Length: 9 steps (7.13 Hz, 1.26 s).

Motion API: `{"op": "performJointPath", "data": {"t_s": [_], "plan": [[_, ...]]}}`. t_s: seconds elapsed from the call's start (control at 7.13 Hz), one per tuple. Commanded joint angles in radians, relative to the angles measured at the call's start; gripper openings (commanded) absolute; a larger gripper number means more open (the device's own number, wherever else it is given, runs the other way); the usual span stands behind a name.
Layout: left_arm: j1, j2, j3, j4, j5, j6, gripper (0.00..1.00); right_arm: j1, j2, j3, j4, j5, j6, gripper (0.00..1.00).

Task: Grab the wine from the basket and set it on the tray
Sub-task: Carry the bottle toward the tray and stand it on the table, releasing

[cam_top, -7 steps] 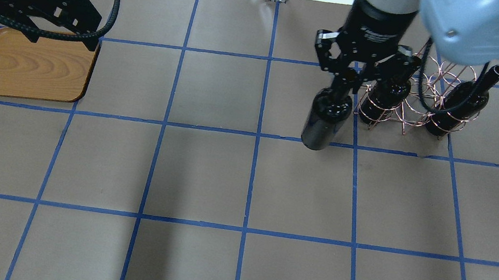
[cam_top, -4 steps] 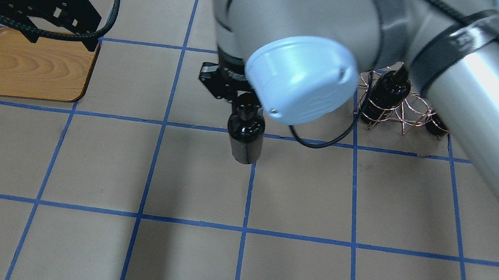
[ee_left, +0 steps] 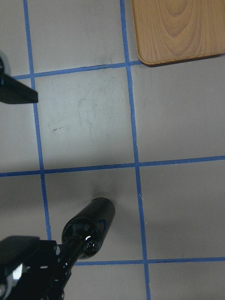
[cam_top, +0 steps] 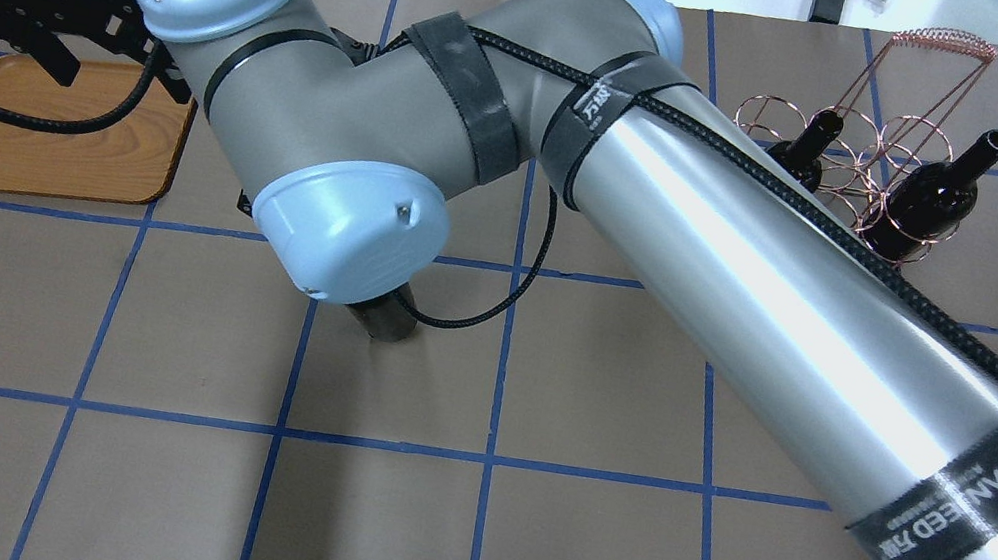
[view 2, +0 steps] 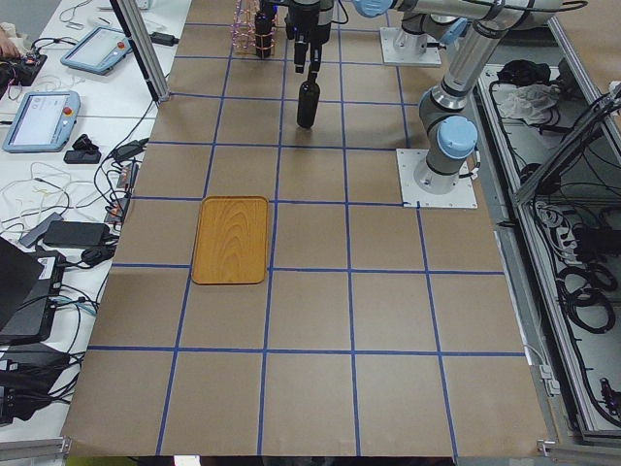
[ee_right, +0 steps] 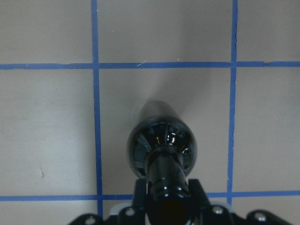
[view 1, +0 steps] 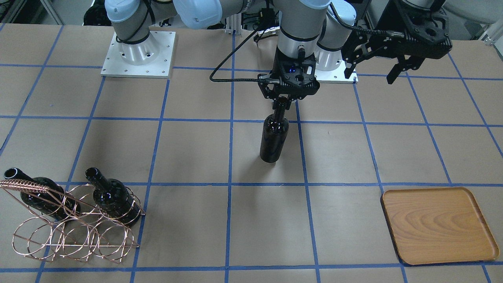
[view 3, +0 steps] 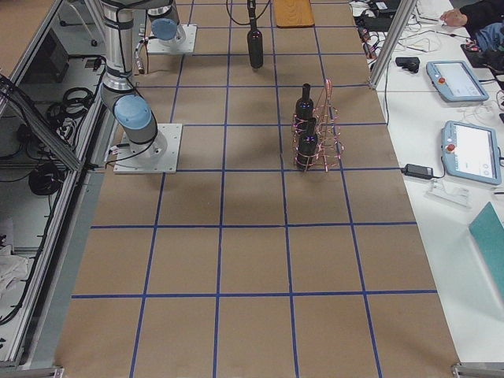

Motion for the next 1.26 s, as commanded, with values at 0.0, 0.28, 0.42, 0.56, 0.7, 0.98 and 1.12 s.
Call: {"op": "performJointPath", "data": {"t_s": [0.0, 0.28, 0.42, 0.56, 0.7, 0.98, 1.12], "plan": [[0.002, 0.002, 0.001, 0.0, 0.005, 0.0, 1.0, 0.004, 0.007, -0.003, -0.02, -0.004, 0.002, 0.82], [0.0, 0.002, 0.0, -0.002, 0.005, 0.0, 1.0, -0.015, -0.014, 0.001, -0.02, -0.017, -0.024, 1.0], [0.0, 0.002, 0.0, -0.002, 0.005, 0.0, 1.0, -0.062, -0.033, 0.006, -0.019, -0.017, -0.09, 1.0], [0.0, 0.002, 0.001, -0.002, 0.005, 0.0, 1.0, -0.147, -0.071, 0.011, -0.001, -0.003, -0.137, 1.0], [-0.001, 0.002, 0.0, -0.006, 0.005, -0.002, 1.0, -0.239, -0.108, 0.023, 0.024, 0.0, -0.174, 1.0], [-0.027, -0.008, -0.029, -0.012, -0.003, -0.027, 1.0, -0.402, -0.159, 0.034, 0.065, 0.019, -0.317, 1.0], [-0.064, -0.012, -0.057, -0.008, -0.006, -0.064, 1.0, -0.502, -0.183, 0.034, 0.108, 0.025, -0.413, 1.0]]}}
